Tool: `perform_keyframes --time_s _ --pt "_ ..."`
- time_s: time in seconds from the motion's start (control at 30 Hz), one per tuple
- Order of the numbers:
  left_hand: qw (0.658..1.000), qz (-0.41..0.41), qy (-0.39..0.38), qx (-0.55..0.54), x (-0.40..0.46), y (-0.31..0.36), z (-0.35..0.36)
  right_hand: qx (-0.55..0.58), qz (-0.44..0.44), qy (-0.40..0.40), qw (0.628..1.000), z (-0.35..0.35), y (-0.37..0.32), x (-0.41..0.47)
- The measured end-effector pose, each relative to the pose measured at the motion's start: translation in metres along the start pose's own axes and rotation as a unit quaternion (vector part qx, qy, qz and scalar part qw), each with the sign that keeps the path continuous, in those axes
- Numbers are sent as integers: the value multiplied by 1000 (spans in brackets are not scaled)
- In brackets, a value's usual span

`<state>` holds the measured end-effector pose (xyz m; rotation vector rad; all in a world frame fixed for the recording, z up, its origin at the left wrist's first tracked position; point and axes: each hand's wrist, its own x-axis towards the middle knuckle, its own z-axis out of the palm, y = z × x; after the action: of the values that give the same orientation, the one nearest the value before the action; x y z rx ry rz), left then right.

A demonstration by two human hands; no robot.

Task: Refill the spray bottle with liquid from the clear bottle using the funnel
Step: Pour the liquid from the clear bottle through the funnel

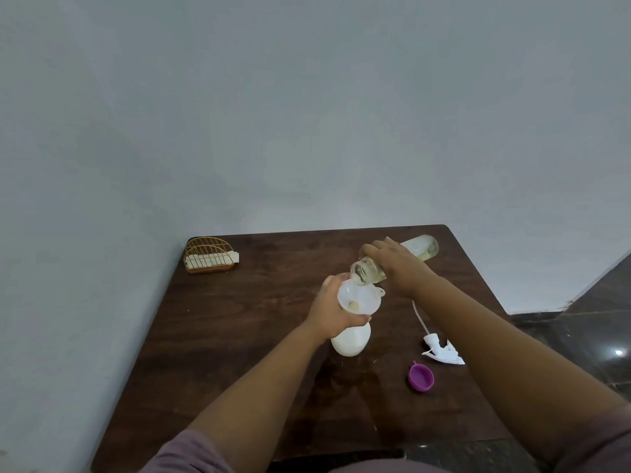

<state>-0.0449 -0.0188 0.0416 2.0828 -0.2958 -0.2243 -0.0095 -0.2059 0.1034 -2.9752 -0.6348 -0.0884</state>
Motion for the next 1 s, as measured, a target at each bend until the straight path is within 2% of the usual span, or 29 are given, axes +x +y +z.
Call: perform_keyframes --time_s 1.0 --pt "1000 8 -16 -23 1 1 -6 -39 34 -25 998 -8 -10 -13"
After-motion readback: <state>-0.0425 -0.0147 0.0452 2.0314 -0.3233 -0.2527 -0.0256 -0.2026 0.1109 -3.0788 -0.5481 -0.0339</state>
